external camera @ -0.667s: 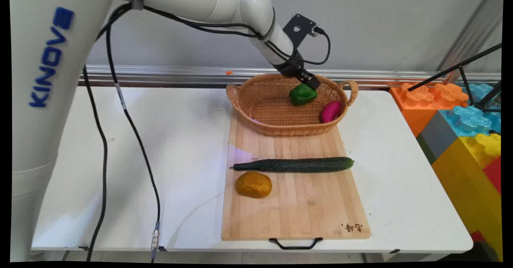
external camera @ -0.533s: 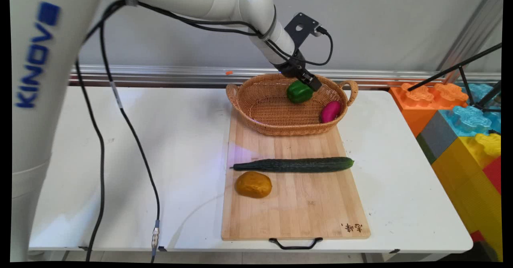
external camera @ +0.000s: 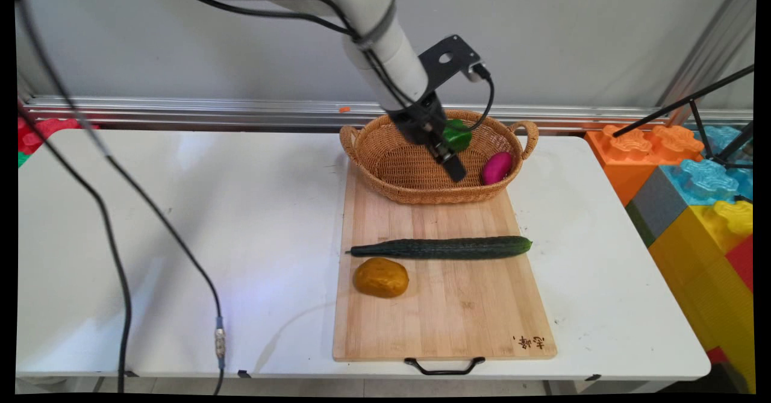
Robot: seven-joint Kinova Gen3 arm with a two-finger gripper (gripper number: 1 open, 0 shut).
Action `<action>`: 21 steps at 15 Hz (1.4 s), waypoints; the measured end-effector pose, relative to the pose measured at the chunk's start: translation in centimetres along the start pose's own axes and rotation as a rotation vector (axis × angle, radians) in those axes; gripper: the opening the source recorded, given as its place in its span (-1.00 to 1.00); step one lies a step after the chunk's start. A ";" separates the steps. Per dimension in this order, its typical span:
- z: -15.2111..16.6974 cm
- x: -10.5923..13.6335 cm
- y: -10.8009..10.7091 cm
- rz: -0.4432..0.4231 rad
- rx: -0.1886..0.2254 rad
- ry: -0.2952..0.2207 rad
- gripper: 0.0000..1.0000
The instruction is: Pick up the potato from the cutting board
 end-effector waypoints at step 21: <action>-4.0 -16.0 1.1 0.444 -0.306 0.085 1.00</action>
